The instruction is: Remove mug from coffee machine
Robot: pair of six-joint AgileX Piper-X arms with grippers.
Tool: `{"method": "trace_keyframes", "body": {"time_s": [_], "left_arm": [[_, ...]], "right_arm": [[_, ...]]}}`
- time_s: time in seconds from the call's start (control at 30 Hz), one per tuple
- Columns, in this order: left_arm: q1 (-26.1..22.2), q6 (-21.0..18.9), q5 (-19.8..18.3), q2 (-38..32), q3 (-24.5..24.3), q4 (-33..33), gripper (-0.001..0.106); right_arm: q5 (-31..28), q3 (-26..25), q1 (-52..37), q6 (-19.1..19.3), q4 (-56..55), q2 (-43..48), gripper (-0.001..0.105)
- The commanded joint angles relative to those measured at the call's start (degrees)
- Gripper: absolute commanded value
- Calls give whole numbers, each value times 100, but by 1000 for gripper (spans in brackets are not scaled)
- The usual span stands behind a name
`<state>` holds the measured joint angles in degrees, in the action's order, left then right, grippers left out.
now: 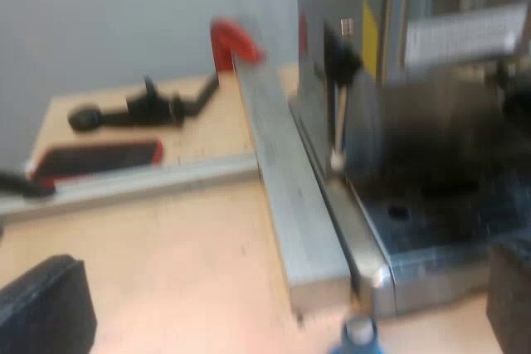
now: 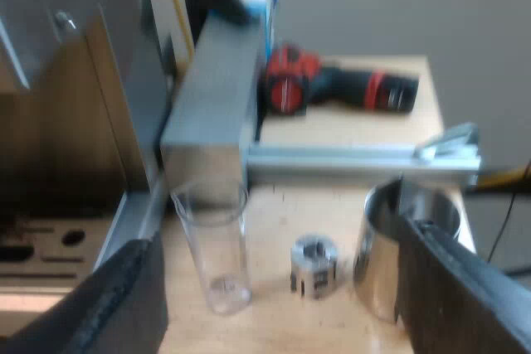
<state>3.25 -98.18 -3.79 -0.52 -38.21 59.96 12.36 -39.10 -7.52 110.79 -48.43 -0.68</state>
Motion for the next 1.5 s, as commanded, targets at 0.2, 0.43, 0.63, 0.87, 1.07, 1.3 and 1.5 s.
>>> {"method": "trace_keyframes", "body": {"time_s": [0.2, 0.43, 0.63, 0.87, 1.07, 1.3, 1.5], "left_arm": [[10, -11, 102, -802, -102, 285, 98], [10, -11, 102, -802, -10, -37, 98], [10, -92, 102, -802, 420, -708, 98], [10, -92, 102, -791, 830, -778, 98], [10, -92, 75, -791, 1015, -755, 98], [10, -92, 14, -791, 1129, -654, 98], [10, -92, 14, -791, 1129, -653, 98]], "right_arm": [[305, 13, -10, -64, -533, 376, 62], [333, 205, -10, -175, -345, 376, 62], [333, 554, -10, -670, 28, 365, 62], [333, 899, -10, -739, -12, 365, 62], [333, 1298, -10, -739, -63, 365, 62], [333, 1456, -10, -729, -22, 365, 62], [287, 1456, -10, -729, -22, 365, 62]]}}
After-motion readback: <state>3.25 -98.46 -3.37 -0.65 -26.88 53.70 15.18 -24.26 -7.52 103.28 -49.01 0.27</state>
